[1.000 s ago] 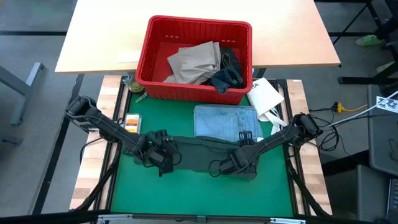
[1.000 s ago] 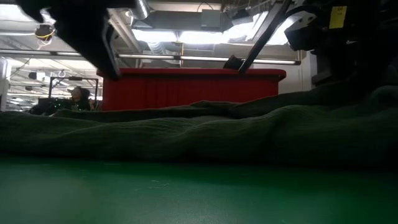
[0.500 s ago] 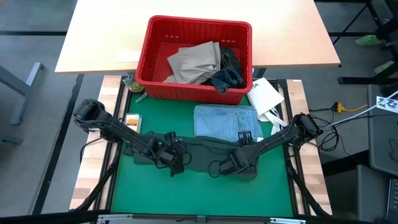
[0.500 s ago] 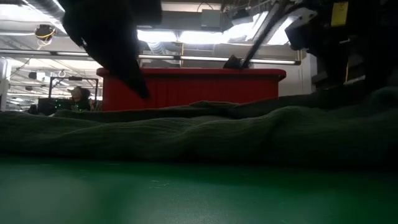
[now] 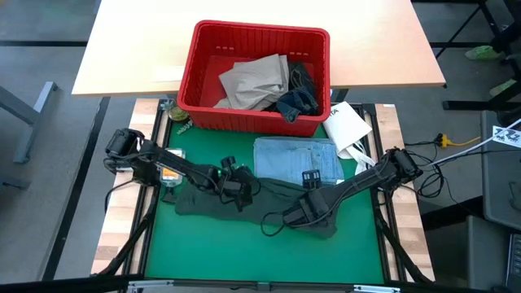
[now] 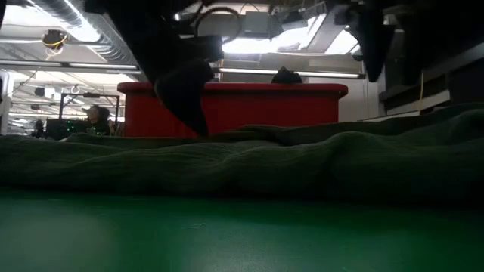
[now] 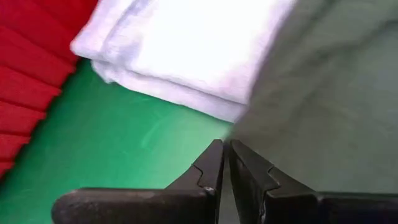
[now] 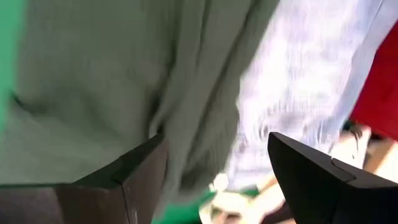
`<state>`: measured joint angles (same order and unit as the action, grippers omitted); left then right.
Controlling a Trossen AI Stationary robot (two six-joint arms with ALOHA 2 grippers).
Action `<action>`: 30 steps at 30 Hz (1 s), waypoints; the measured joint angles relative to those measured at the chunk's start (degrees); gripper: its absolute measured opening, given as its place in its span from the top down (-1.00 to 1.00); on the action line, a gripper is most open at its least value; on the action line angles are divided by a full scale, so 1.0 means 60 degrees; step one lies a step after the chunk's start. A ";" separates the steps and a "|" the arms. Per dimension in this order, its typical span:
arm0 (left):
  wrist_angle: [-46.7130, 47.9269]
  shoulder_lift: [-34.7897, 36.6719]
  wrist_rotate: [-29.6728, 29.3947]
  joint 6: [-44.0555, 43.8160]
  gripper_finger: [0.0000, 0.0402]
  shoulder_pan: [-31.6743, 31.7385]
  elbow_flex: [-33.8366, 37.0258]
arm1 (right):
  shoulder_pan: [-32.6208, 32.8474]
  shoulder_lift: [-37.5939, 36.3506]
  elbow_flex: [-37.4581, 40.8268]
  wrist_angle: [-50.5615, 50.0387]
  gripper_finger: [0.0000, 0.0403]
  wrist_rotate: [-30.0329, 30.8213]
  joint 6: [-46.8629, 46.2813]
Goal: Fold Laundry from Bin
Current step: Fold the green polo shirt
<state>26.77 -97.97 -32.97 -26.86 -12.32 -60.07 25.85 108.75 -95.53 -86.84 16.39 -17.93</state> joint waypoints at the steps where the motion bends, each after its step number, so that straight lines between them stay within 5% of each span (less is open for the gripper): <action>1: -0.0013 0.0000 0.0000 0.0117 0.88 0.0128 0.0000 | 0.0000 -0.0001 -0.0010 0.0340 -0.39 0.0040 0.0003; 11: -0.0164 0.0030 0.0069 0.1502 0.88 0.1187 0.0000 | 0.0004 0.0043 0.0871 0.4728 -0.39 0.1086 0.0549; 30: 0.0447 0.2525 0.1440 0.2067 0.88 -0.0247 0.0000 | -0.0197 0.0051 0.2976 0.6126 -0.39 0.2856 0.0554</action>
<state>29.45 -82.82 -24.33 -14.46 -13.80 -60.07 24.66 109.06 -77.67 -50.09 33.53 -14.61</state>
